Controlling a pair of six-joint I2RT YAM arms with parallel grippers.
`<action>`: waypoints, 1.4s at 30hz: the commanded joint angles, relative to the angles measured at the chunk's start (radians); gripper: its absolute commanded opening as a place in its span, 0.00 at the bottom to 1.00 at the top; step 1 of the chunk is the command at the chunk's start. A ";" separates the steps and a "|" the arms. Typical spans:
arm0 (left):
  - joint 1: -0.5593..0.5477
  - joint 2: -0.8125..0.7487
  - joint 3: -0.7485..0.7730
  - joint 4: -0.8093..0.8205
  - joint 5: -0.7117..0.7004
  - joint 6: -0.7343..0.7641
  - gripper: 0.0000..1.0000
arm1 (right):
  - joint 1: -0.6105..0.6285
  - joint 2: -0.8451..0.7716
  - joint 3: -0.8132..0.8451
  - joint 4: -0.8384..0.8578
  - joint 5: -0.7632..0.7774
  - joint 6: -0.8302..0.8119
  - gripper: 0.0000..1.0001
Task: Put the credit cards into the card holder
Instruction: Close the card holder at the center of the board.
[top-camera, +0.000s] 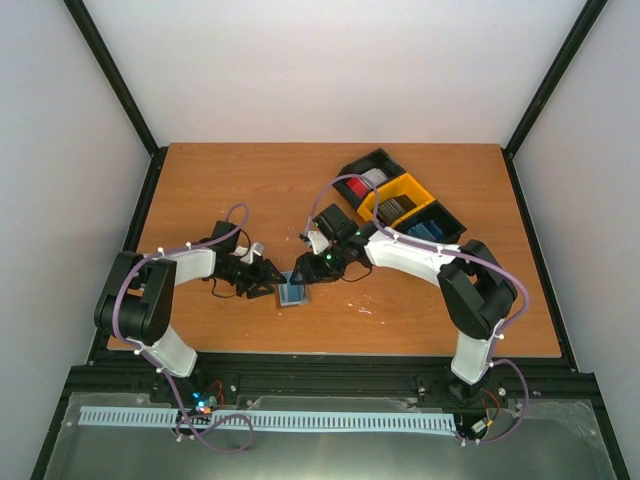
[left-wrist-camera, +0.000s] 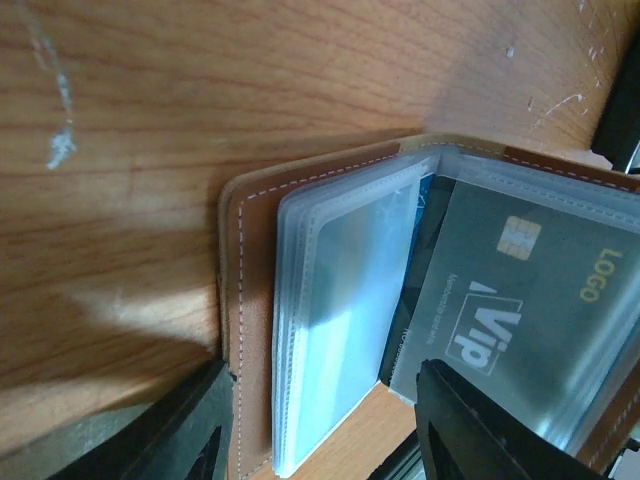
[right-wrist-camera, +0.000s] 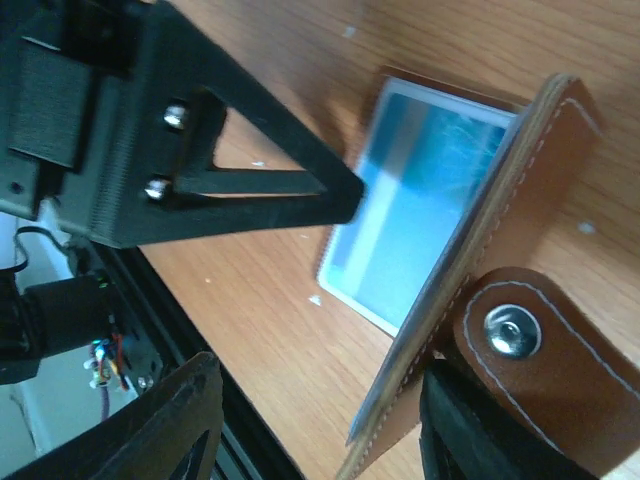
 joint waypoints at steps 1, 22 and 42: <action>-0.009 -0.005 0.020 -0.019 -0.040 0.008 0.52 | 0.031 0.046 0.055 0.048 -0.088 -0.045 0.55; -0.006 -0.229 -0.019 -0.069 -0.299 -0.075 0.49 | 0.052 0.036 0.027 0.182 -0.074 -0.049 0.61; -0.006 -0.188 -0.029 -0.072 -0.232 -0.021 0.50 | -0.051 -0.145 -0.258 -0.020 0.486 0.182 0.45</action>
